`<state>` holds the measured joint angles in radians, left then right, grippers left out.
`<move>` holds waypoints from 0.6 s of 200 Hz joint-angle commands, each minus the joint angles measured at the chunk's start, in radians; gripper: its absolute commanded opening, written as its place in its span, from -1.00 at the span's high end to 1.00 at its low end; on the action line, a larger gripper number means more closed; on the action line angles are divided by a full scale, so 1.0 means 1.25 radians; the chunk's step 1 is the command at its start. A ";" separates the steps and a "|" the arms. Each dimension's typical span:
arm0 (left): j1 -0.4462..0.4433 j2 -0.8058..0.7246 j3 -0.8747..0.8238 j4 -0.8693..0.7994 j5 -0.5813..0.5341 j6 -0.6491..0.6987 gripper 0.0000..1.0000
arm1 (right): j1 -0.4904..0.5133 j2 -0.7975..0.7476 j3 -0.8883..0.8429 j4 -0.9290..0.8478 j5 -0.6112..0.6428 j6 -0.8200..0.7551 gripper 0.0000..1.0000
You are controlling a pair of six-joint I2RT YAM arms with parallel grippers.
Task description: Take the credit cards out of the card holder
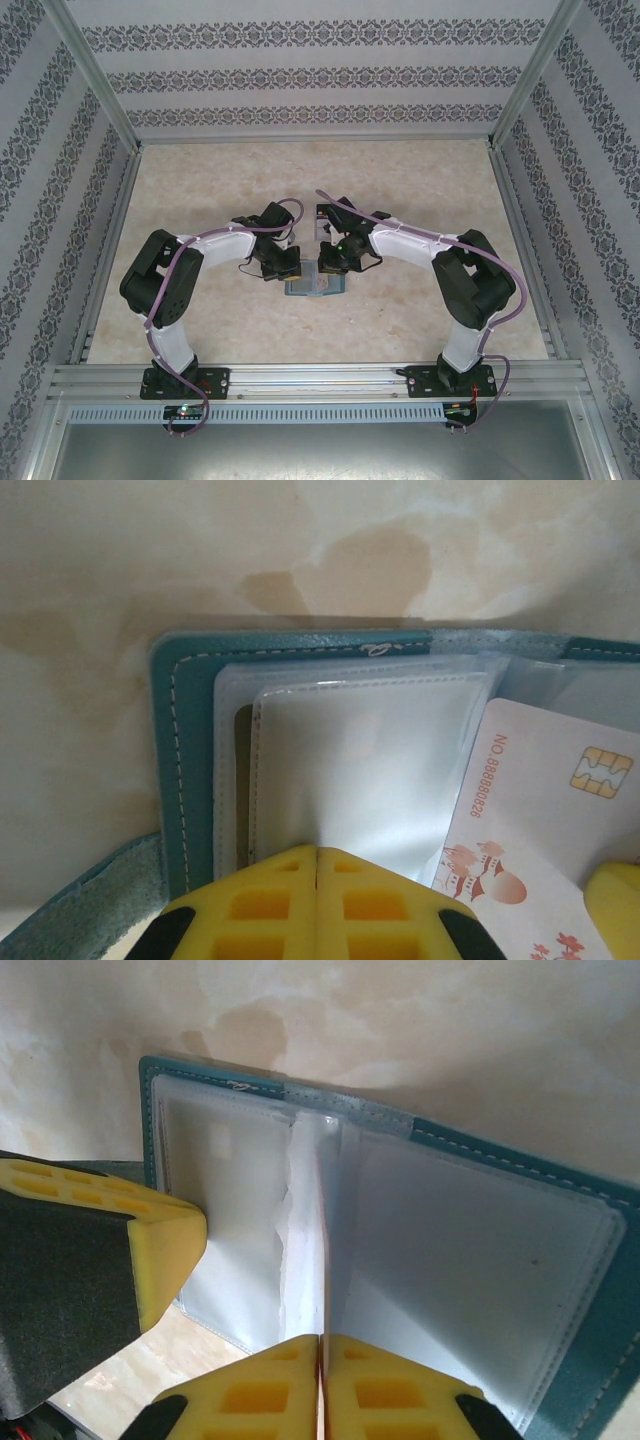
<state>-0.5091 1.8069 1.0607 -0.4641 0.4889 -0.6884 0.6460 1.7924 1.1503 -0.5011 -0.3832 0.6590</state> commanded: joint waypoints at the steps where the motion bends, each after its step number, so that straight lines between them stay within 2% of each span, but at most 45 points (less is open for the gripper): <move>1: -0.006 0.024 0.003 -0.049 -0.017 0.007 0.97 | 0.006 -0.006 0.007 0.000 0.001 0.009 0.85; 75: -0.005 -0.021 0.020 -0.028 -0.028 0.002 0.89 | -0.058 -0.120 -0.034 0.018 0.006 -0.015 0.89; 120: 0.025 -0.054 0.018 -0.032 -0.053 0.009 0.85 | -0.135 -0.193 -0.040 0.002 0.011 -0.181 0.90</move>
<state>-0.5026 1.7943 1.0698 -0.4683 0.4591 -0.6884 0.5209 1.6012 1.1091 -0.4828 -0.3813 0.5774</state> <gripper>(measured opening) 0.075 0.059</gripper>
